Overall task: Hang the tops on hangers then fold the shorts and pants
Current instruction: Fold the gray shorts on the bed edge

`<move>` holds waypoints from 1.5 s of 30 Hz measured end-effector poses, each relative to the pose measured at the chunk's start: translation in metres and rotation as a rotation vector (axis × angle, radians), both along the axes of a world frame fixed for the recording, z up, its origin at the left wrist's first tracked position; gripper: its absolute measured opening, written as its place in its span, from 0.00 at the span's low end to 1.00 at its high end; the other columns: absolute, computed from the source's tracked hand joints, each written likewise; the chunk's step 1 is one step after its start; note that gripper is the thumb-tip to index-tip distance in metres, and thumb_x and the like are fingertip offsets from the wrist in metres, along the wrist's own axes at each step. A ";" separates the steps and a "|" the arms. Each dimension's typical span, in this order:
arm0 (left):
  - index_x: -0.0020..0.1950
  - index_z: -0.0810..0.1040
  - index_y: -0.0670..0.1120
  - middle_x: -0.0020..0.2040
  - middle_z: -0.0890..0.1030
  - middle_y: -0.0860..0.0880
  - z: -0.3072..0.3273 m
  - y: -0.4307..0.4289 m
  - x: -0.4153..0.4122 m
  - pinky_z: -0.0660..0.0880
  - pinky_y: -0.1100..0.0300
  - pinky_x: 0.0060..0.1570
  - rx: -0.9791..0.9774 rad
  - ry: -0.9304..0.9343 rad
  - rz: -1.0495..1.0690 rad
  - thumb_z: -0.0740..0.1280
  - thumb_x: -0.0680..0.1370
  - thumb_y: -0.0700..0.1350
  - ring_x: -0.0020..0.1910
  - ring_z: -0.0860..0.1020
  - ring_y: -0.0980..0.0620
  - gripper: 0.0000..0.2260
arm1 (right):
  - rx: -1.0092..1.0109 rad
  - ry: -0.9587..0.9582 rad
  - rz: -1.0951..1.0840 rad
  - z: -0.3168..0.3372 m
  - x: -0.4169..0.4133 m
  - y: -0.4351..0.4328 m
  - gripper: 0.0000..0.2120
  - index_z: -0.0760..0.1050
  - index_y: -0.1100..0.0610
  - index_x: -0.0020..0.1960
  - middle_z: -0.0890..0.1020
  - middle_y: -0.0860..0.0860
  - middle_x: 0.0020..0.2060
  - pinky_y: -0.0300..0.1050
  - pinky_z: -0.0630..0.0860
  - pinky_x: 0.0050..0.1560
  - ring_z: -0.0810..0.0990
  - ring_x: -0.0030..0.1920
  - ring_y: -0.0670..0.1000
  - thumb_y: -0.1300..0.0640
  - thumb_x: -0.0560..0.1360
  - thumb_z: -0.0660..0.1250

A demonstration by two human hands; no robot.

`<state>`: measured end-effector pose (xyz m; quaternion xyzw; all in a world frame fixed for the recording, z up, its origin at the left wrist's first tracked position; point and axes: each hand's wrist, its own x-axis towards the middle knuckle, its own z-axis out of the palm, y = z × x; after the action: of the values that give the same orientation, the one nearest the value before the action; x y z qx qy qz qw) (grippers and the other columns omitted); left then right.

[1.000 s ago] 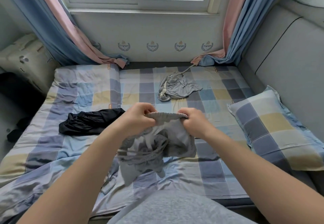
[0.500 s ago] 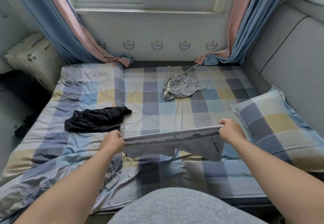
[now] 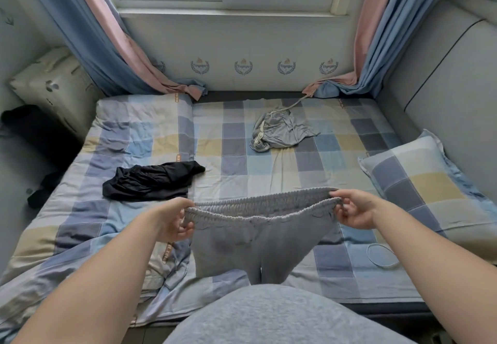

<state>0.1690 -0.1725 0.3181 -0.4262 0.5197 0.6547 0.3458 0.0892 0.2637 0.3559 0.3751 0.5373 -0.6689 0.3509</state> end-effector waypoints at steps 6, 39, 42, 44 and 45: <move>0.53 0.78 0.38 0.40 0.80 0.43 0.003 -0.010 0.002 0.83 0.58 0.40 0.312 0.168 0.207 0.72 0.75 0.36 0.35 0.82 0.49 0.09 | -0.186 0.160 -0.121 0.007 -0.004 0.003 0.08 0.76 0.67 0.51 0.82 0.61 0.43 0.48 0.85 0.41 0.84 0.43 0.55 0.74 0.77 0.60; 0.61 0.78 0.43 0.49 0.84 0.44 0.100 0.104 -0.041 0.80 0.55 0.39 0.016 0.602 0.135 0.58 0.85 0.44 0.41 0.83 0.49 0.11 | 0.147 0.707 0.357 0.084 0.007 -0.107 0.03 0.76 0.62 0.50 0.81 0.58 0.43 0.52 0.81 0.34 0.83 0.38 0.57 0.63 0.80 0.65; 0.59 0.77 0.44 0.50 0.83 0.44 0.117 0.128 -0.034 0.77 0.50 0.48 0.046 0.740 0.005 0.59 0.84 0.41 0.45 0.81 0.47 0.08 | 0.116 0.840 0.474 0.103 0.020 -0.124 0.05 0.78 0.64 0.53 0.81 0.59 0.43 0.54 0.81 0.41 0.81 0.42 0.57 0.63 0.79 0.68; 0.62 0.74 0.42 0.53 0.81 0.42 0.124 0.133 -0.030 0.74 0.48 0.53 0.040 0.794 -0.056 0.62 0.81 0.39 0.50 0.80 0.45 0.10 | 0.136 0.950 0.487 0.113 0.024 -0.130 0.04 0.80 0.61 0.50 0.83 0.56 0.42 0.49 0.81 0.45 0.82 0.43 0.52 0.63 0.79 0.67; 0.65 0.73 0.42 0.55 0.81 0.42 0.126 0.133 -0.028 0.74 0.47 0.55 0.056 0.812 -0.072 0.64 0.78 0.39 0.52 0.80 0.44 0.15 | 0.172 1.014 0.513 0.116 0.026 -0.131 0.06 0.82 0.59 0.50 0.84 0.53 0.43 0.43 0.80 0.47 0.82 0.44 0.48 0.63 0.80 0.66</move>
<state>0.1405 -0.0397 0.4442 -0.1050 0.6105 0.7712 0.1468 0.1149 0.1331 0.4723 -0.1077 0.7646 -0.6126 0.1689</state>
